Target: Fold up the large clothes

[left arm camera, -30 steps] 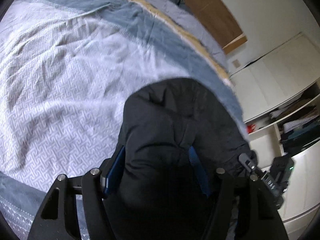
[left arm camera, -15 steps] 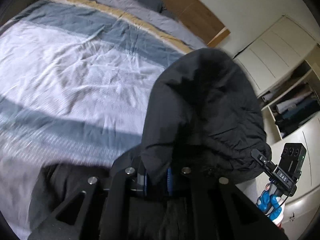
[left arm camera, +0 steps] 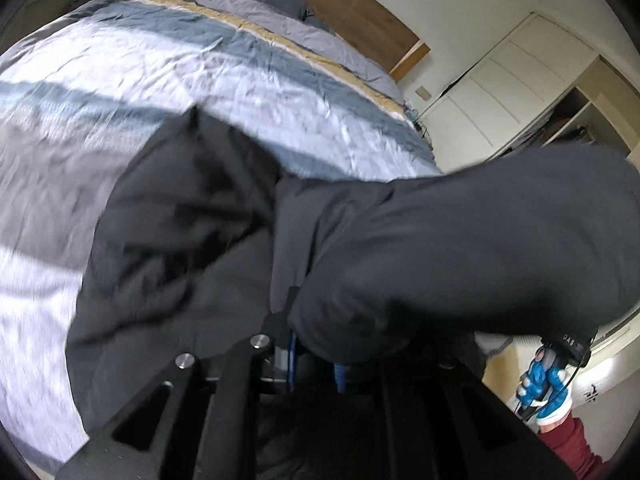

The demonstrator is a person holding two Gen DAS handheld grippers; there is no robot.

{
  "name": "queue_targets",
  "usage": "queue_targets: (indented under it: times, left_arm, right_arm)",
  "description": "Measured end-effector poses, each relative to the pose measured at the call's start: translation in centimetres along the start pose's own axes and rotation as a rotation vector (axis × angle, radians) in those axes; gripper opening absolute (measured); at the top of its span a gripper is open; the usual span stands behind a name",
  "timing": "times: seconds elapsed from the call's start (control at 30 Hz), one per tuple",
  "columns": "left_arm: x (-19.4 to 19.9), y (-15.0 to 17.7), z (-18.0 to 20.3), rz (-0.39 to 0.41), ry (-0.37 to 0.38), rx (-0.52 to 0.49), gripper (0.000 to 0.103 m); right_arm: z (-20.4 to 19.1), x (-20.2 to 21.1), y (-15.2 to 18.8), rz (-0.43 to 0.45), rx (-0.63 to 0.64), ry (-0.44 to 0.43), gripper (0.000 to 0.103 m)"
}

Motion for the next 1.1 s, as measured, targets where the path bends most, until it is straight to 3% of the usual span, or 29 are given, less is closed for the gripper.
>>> queue_targets:
  times: [0.23, 0.4, 0.57, 0.67, 1.03, 1.1]
  left_arm:
    - [-2.3, 4.4, -3.3, -0.065, -0.122, -0.017, 0.012]
    - [-1.8, 5.1, -3.6, -0.052, -0.137, 0.001, 0.014]
    - [-0.2, 5.9, -3.4, -0.049, -0.179, 0.003, 0.014]
    - [1.2, 6.9, -2.8, -0.051, -0.195, -0.007, 0.014]
    - [7.9, 8.9, 0.4, -0.038, -0.207, -0.076, 0.014]
    - [9.5, 7.9, 1.3, -0.003, -0.201, -0.086, 0.024]
  right_arm:
    - [2.8, -3.2, 5.1, -0.088, 0.034, 0.108, 0.024]
    - [3.0, -3.3, 6.0, -0.088, 0.053, 0.124, 0.03]
    - [1.7, -2.4, 6.5, -0.108, 0.125, 0.158, 0.057]
    - [1.4, -1.7, 7.2, -0.117, 0.149, 0.183, 0.066]
    - [1.4, 4.6, 9.8, -0.104, 0.107, 0.229, 0.068]
    - [0.2, 5.9, 9.3, -0.078, 0.111, 0.222, 0.068]
Point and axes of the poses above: each gripper's, at about its wrist camera, not at the fingertips, and x roughly against the way its jaws point, z to its right, y to its underside, the point moved 9 cm from there along -x, roughly the way its jaws point, and after that the axes turned 2 degrees about y, right-handed, at the moved point
